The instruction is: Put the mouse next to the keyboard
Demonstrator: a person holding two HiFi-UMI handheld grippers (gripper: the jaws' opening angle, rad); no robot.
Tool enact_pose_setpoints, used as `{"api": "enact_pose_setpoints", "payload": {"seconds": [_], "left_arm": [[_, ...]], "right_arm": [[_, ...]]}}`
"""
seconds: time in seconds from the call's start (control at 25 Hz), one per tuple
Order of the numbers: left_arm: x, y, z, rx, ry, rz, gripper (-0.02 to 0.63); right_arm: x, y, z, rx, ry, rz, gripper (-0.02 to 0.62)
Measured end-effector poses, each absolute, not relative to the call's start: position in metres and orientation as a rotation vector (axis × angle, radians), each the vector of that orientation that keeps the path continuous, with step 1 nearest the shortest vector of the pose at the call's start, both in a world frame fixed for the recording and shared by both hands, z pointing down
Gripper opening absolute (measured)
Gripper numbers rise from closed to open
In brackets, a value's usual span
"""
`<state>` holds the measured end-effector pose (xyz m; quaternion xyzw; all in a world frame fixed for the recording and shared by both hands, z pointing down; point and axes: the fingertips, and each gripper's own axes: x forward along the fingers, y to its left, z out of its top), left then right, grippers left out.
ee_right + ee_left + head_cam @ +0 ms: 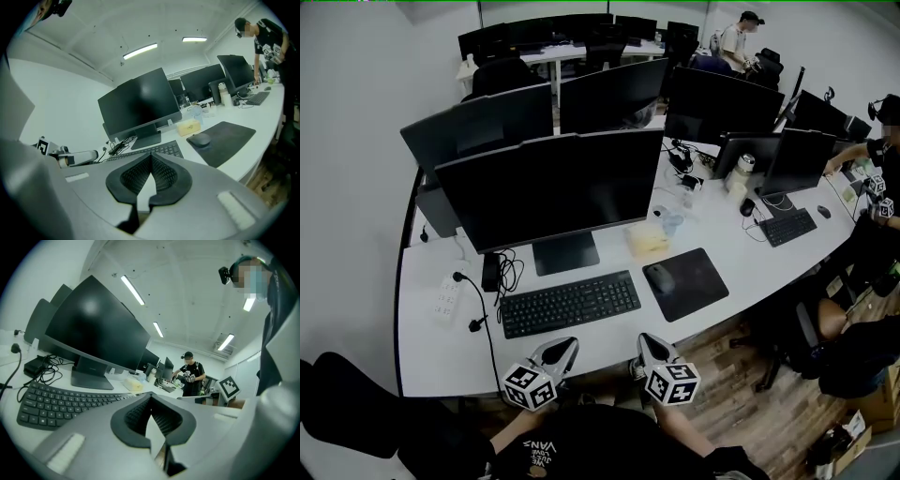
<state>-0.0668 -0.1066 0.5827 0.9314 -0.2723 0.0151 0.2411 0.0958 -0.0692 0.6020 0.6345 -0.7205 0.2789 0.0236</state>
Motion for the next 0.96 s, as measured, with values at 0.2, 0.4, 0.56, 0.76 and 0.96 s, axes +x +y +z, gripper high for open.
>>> {"api": "enact_pose_setpoints", "payload": {"seconds": [0.2,0.4,0.56,0.76,0.96], "left_arm": [[-0.073,-0.098,0.588,2.534,-0.770,0.052,0.002],[-0.078,-0.091,0.590,2.533,-0.781,0.054,0.002],[-0.078,-0.090,0.591,2.535,-0.784,0.058,0.002],[-0.080,-0.086,0.588,2.533,-0.785,0.062,0.002],[-0.082,-0.090,0.589,2.531,-0.788,0.060,0.002]], "right_arm": [[0.096,-0.063,0.603,1.954,-2.228,0.852,0.005],[0.093,-0.058,0.601,1.947,-2.238,0.837,0.005],[0.093,-0.058,0.602,1.937,-2.245,0.828,0.005],[0.090,-0.058,0.598,1.922,-2.249,0.829,0.005],[0.088,-0.063,0.597,1.914,-2.260,0.816,0.005]]}}
